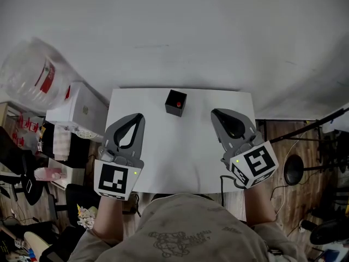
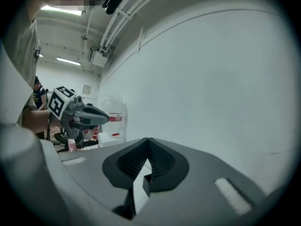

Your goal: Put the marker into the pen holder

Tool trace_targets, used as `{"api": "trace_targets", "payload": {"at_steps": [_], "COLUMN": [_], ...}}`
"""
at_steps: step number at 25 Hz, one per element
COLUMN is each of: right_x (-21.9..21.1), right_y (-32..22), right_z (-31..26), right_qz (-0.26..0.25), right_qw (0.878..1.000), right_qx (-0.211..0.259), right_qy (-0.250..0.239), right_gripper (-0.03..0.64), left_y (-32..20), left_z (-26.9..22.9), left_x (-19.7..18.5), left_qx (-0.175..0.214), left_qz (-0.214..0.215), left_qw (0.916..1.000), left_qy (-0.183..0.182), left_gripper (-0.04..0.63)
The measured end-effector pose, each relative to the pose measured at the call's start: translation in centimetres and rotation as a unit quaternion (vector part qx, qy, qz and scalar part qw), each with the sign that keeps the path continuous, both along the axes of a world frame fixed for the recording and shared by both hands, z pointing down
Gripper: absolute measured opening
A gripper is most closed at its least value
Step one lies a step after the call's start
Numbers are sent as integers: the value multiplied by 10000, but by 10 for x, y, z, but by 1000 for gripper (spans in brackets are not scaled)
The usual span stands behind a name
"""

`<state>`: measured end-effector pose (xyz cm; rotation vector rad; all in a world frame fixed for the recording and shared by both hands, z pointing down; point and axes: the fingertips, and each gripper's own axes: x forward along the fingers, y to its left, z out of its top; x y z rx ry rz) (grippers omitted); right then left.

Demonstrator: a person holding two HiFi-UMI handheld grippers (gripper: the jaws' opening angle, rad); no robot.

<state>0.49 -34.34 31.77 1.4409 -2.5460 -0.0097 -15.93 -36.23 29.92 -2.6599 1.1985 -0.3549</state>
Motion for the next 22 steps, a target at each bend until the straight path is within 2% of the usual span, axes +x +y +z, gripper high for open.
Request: {"api": "trace_targets", "payload": {"at_steps": [3, 7, 11, 22], "right_x": [1, -7, -4, 10], "right_y": [13, 35, 46, 46], "right_z": [9, 15, 26, 34], "right_qz": [30, -57, -63, 113], "right_qw": [9998, 9980, 9977, 9983], "right_qx": [-131, -343, -474, -473], "right_qy": [-153, -531, -476, -323], "right_gripper": [28, 28, 28, 28], "left_y": [8, 17, 17, 20], "left_z": [10, 32, 46, 51], "left_x": [4, 8, 10, 23], "left_qx": [-93, -403, -659, -692], "left_qz": [55, 26, -48, 50], "left_qw": [9999, 9992, 9978, 9976], "left_qy": [-53, -1, 107, 15], "left_gripper": [0, 0, 0, 0]}}
